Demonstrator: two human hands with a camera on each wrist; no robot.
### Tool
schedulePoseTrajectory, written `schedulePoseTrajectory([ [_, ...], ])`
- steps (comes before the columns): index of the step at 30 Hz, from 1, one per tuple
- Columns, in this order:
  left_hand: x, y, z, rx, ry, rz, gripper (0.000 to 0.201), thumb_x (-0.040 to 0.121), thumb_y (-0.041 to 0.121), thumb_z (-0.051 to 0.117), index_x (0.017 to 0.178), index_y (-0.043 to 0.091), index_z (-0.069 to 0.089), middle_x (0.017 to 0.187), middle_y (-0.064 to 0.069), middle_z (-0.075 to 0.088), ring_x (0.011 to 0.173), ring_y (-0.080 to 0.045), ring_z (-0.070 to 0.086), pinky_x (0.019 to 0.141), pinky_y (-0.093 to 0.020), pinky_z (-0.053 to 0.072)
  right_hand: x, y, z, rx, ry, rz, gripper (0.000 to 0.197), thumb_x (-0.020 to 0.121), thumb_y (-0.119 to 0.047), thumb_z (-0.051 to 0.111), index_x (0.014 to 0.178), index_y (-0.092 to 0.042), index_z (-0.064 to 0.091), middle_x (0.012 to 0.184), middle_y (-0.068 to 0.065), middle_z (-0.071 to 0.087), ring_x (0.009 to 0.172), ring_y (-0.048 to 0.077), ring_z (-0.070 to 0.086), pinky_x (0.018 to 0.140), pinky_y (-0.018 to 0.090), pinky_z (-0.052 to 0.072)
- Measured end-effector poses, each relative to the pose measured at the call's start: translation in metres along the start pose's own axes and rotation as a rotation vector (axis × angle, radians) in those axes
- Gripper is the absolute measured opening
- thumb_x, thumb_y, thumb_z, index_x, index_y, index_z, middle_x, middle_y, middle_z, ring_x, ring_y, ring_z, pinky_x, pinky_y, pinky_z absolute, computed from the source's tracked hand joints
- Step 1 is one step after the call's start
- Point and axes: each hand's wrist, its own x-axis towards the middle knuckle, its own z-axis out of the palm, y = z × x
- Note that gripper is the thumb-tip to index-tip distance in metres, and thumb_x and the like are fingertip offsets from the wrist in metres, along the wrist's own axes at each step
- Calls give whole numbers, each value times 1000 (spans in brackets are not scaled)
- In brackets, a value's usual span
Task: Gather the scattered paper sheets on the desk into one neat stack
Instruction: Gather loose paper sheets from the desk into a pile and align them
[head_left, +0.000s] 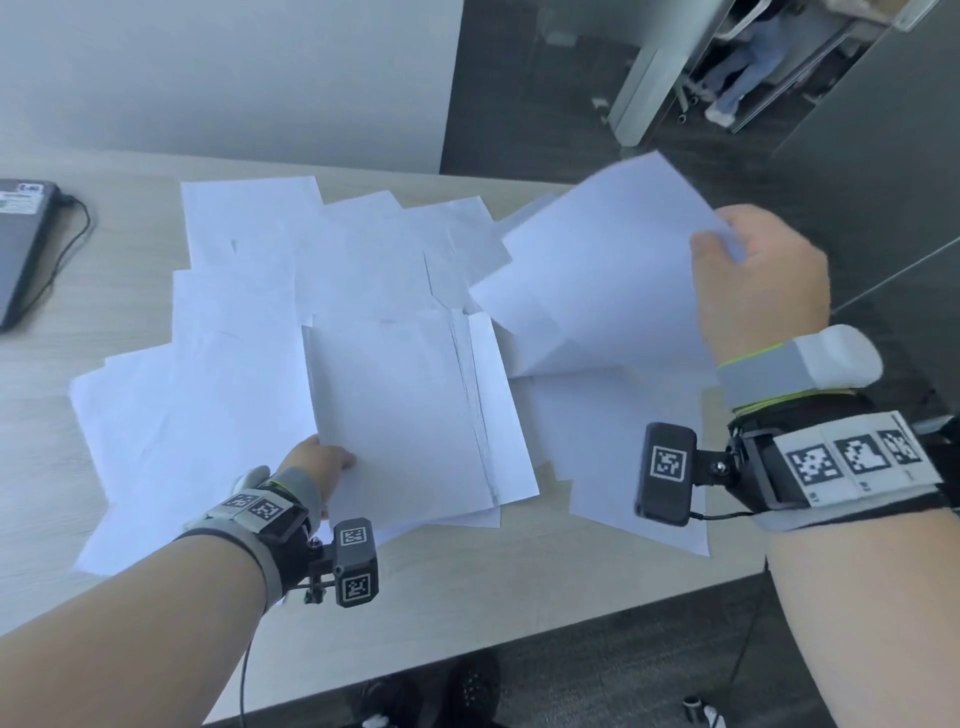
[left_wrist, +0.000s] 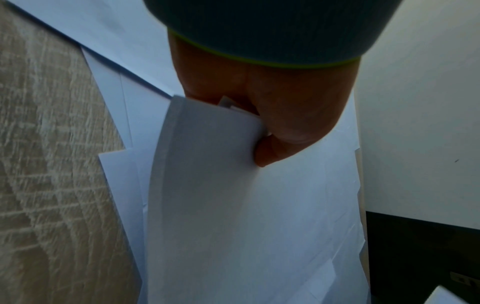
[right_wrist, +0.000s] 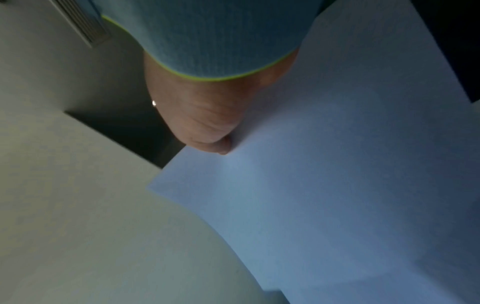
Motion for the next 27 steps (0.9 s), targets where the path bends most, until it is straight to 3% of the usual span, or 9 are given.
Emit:
schedulePoseTrajectory([
  [3, -2, 0, 1, -3, -33, -11, 17, 99, 6, 56, 115, 1, 56, 94, -22, 63, 80, -38, 62, 63, -37, 45, -17, -18, 16, 99, 58, -143, 32, 87, -32, 51, 108, -22, 73, 97, 0, 71, 91, 27, 62, 75, 38, 50],
  [5, -4, 1, 0, -44, -49, -37, 16, 97, 8, 58, 113, 5, 58, 110, -27, 67, 98, -45, 66, 78, -48, 54, -39, -23, 37, 142, -18, -302, 25, 91, -26, 56, 105, -22, 76, 103, 0, 73, 96, 21, 63, 81, 34, 48],
  [7, -6, 1, 2, -112, -66, -65, 14, 96, 6, 59, 110, 6, 60, 109, -26, 68, 102, -47, 67, 93, -59, 54, -66, -22, 60, 128, -172, -417, 22, 92, -27, 54, 102, -25, 74, 101, -5, 72, 93, 17, 62, 77, 33, 49],
  [11, -3, -5, 5, -259, -66, -75, 15, 98, 9, 59, 111, 3, 63, 90, -17, 67, 83, -35, 66, 85, -48, 57, -129, -6, 115, 64, -485, -504, 24, 89, -31, 48, 96, -30, 71, 98, -10, 68, 88, 24, 63, 67, 36, 54],
  [18, 2, -17, 5, -442, -77, -218, 70, 90, 68, 56, 133, 13, 61, 137, -8, 64, 114, -38, 66, 104, -45, 47, -207, 26, 180, 29, -960, -511, 28, 85, -23, 47, 99, -23, 71, 105, -5, 68, 95, 28, 59, 73, 35, 45],
  [20, 4, -23, 5, -383, -94, -205, 76, 76, 78, 63, 122, 18, 67, 119, -5, 75, 92, -39, 75, 100, -44, 51, -215, 27, 187, 10, -1061, -503, 28, 88, -24, 48, 105, -24, 70, 111, -5, 66, 101, 28, 58, 80, 37, 46],
  [23, 4, -28, 9, -283, -135, -57, 43, 85, 40, 77, 116, 12, 69, 104, -15, 79, 90, -43, 75, 97, -60, 55, -217, 32, 197, 5, -1205, -507, 30, 91, -40, 58, 117, -27, 67, 121, -8, 64, 112, 24, 55, 94, 39, 45],
  [25, 5, -29, 9, -253, -134, -18, 29, 90, 16, 73, 118, 9, 68, 104, -15, 77, 98, -40, 73, 96, -58, 56, -216, 37, 196, 25, -1249, -496, 54, 83, -65, 53, 123, -31, 65, 129, -12, 63, 120, 18, 53, 103, 36, 41],
  [27, 5, -29, 8, -247, -148, -12, 29, 87, 12, 74, 115, 12, 68, 107, -14, 76, 100, -39, 72, 97, -55, 56, -212, 46, 190, 39, -1197, -390, 68, 77, -77, 44, 124, -33, 64, 132, -15, 60, 124, 13, 49, 107, 35, 38],
])
